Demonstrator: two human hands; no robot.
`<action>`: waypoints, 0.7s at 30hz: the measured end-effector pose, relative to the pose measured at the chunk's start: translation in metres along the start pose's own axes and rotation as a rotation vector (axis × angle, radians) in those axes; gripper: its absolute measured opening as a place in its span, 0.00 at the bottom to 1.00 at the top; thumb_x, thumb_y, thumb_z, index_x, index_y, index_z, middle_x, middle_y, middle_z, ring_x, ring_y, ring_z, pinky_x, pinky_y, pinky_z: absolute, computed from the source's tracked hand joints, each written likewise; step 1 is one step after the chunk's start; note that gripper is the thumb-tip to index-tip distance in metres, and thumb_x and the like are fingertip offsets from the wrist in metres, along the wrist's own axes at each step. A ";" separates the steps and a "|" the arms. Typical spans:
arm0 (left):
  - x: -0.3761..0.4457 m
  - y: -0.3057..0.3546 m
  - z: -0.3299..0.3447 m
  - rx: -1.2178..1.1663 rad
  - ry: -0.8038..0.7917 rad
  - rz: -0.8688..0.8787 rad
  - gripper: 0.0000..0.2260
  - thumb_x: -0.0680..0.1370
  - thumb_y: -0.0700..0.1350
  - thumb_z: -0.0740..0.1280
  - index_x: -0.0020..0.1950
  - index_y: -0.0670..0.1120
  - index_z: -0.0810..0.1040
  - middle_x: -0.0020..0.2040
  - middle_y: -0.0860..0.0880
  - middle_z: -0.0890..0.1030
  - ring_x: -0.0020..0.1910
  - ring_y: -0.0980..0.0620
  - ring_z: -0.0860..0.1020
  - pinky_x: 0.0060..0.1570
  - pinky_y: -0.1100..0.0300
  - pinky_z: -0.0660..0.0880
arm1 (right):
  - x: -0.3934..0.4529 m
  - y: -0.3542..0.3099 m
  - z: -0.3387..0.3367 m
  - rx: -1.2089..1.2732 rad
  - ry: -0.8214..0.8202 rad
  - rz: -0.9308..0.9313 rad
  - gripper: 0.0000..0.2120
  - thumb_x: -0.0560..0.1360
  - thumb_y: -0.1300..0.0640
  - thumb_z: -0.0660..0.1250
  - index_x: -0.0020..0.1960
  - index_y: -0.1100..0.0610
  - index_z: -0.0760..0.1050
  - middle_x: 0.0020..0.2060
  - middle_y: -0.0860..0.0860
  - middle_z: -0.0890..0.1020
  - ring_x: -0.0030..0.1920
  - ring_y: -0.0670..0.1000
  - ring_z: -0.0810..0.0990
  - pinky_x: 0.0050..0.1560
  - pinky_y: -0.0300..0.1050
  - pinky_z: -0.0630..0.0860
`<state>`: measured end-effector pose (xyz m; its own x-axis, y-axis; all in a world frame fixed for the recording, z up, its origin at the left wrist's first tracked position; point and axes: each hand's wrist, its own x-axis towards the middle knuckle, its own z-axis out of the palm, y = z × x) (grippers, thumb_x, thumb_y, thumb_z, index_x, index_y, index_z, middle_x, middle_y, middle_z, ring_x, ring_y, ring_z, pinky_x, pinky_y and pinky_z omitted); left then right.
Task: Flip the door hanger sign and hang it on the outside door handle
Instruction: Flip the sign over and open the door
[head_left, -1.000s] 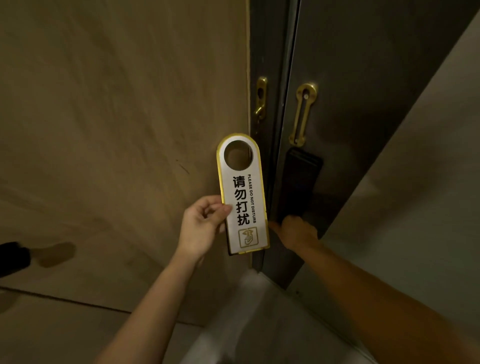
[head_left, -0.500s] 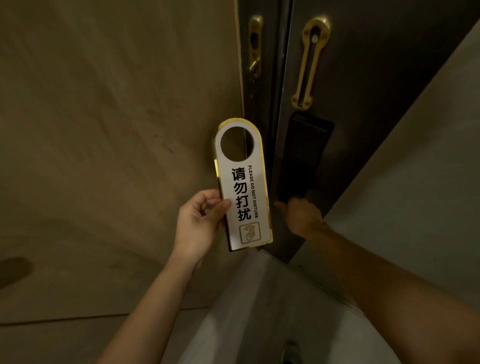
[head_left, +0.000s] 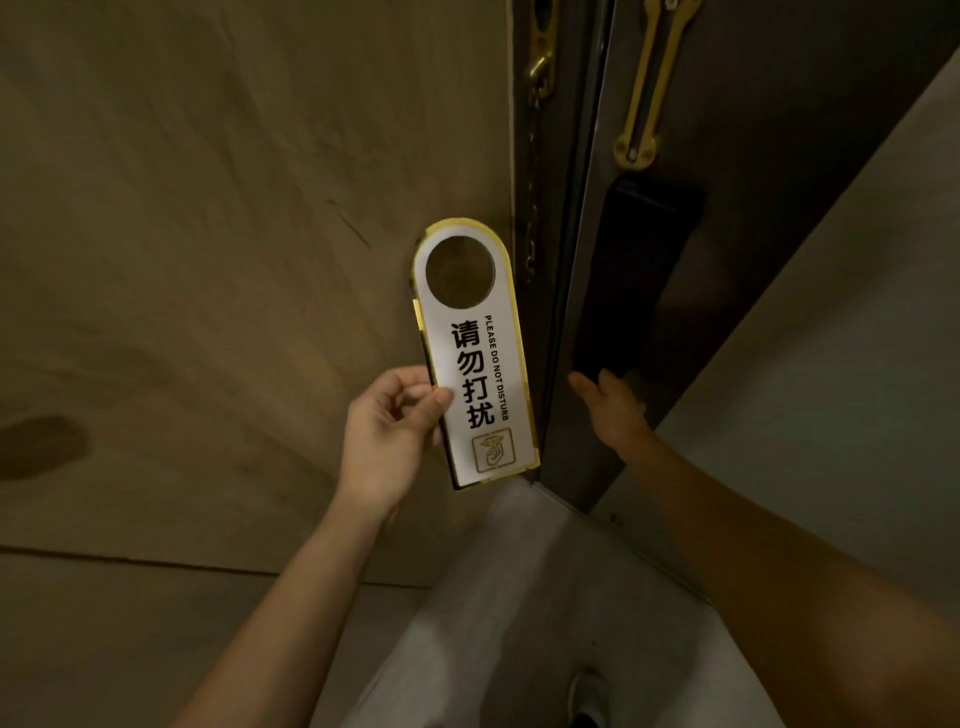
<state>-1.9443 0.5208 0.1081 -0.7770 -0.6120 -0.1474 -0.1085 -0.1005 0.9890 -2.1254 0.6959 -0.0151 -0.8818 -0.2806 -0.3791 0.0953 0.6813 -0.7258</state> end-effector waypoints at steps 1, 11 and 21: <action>-0.003 -0.001 -0.002 0.007 0.006 0.000 0.05 0.77 0.35 0.69 0.48 0.45 0.80 0.40 0.46 0.82 0.35 0.49 0.76 0.35 0.57 0.74 | -0.002 0.000 0.001 0.060 -0.011 0.015 0.28 0.81 0.42 0.56 0.70 0.63 0.68 0.69 0.63 0.71 0.71 0.63 0.66 0.73 0.61 0.56; -0.032 0.005 -0.031 0.033 0.037 -0.009 0.06 0.78 0.35 0.68 0.48 0.46 0.80 0.45 0.41 0.81 0.38 0.48 0.78 0.37 0.57 0.75 | -0.037 0.000 0.012 0.230 -0.168 0.046 0.33 0.81 0.45 0.58 0.78 0.63 0.55 0.77 0.59 0.60 0.77 0.58 0.59 0.74 0.49 0.55; -0.071 0.027 -0.062 0.080 -0.040 0.004 0.04 0.77 0.37 0.70 0.48 0.45 0.79 0.49 0.37 0.83 0.47 0.41 0.83 0.47 0.47 0.81 | -0.081 0.010 0.023 -0.124 -0.169 0.056 0.29 0.76 0.35 0.60 0.65 0.56 0.73 0.60 0.57 0.79 0.61 0.61 0.76 0.66 0.63 0.69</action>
<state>-1.8533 0.5132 0.1444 -0.8013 -0.5805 -0.1447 -0.1535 -0.0343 0.9876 -2.0427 0.7101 -0.0050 -0.7860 -0.3421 -0.5149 0.0748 0.7742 -0.6286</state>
